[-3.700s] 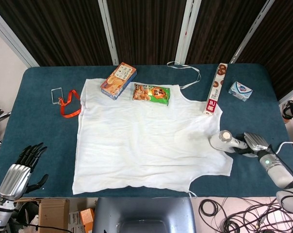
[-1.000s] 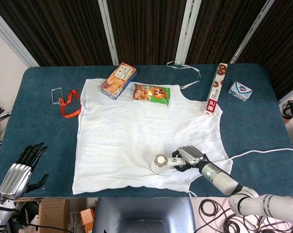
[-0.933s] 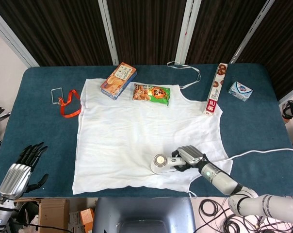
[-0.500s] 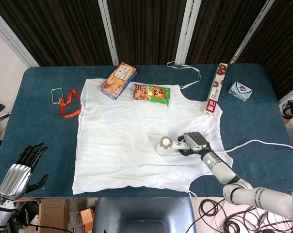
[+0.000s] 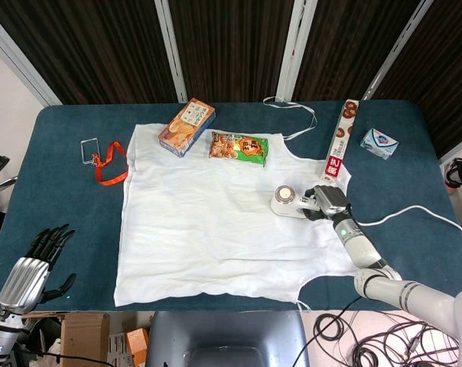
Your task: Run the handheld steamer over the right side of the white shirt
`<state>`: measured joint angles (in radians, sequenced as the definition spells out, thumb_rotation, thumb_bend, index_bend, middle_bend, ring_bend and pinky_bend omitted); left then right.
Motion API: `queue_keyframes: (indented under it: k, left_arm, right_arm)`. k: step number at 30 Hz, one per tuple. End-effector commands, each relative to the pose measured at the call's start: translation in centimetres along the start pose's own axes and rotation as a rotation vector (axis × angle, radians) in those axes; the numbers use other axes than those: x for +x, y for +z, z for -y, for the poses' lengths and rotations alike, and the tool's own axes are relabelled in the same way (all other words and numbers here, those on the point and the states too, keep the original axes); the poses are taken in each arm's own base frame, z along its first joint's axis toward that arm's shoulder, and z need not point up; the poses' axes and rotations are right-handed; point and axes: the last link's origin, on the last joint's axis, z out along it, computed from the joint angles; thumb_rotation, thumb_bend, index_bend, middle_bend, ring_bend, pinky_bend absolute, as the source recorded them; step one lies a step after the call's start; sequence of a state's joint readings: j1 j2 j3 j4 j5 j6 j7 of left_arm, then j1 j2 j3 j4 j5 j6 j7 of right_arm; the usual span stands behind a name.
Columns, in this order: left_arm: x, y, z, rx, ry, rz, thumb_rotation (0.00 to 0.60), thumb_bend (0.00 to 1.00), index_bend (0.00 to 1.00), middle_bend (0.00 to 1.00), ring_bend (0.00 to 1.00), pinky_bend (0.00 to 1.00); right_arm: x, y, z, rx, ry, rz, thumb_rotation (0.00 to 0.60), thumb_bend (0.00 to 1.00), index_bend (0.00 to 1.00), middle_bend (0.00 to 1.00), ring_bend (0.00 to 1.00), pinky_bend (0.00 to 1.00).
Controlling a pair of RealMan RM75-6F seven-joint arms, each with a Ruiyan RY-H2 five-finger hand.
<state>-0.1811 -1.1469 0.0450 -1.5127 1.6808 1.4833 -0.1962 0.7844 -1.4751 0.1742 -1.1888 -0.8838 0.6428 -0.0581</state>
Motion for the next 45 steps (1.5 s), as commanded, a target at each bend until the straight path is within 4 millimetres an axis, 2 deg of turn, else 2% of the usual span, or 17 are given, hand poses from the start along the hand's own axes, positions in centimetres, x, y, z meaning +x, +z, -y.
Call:
queue_keyframes:
  k: [1,9,16,23,29,34,45]
  left_arm:
    - [0.0,0.0,0.0,0.000,0.001,-0.001,0.600,0.36,0.00,0.00,0.00,0.02]
    - [0.1,0.0,0.0,0.000,0.002,-0.007,0.600,0.36,0.00,0.00,0.00,0.02]
    - [0.2,0.0,-0.1,-0.003,0.005,-0.009,0.600,0.36,0.00,0.00,0.00,0.02]
    - [0.1,-0.1,-0.1,-0.004,0.008,-0.008,0.600,0.36,0.00,0.00,0.00,0.02]
    - [0.1,0.0,-0.1,-0.006,0.011,-0.005,0.600,0.36,0.00,0.00,0.00,0.02]
    - [-0.1,0.0,-0.2,-0.008,0.012,-0.001,0.600,0.36,0.00,0.00,0.00,0.02]
    - [0.0,0.0,-0.2,-0.006,0.014,-0.003,0.600,0.36,0.00,0.00,0.00,0.02]
  right_arm:
    - [-0.2,-0.9,-0.2,0.020,-0.001,0.014,0.600,0.90,1.00,1.00,1.00,1.00]
    - [-1.0,-4.4,-0.8,0.091,-0.036,0.057,0.600,0.90,1.00,1.00,1.00,1.00]
    - [-2.9,-7.5,-1.5,0.146,-0.079,0.124,0.600,0.90,1.00,1.00,1.00,1.00]
    - [-4.3,-10.0,-2.3,0.190,-0.085,0.166,0.600,0.90,1.00,1.00,1.00,1.00]
    - [-4.5,-11.7,-3.3,0.213,-0.089,0.174,0.600,0.90,1.00,1.00,1.00,1.00]
    - [-3.4,-11.0,-4.5,0.180,-0.079,0.128,0.600,0.90,1.00,1.00,1.00,1.00]
    - [-0.3,-6.8,-7.9,0.011,0.023,0.037,0.600,0.90,1.00,1.00,1.00,1.00]
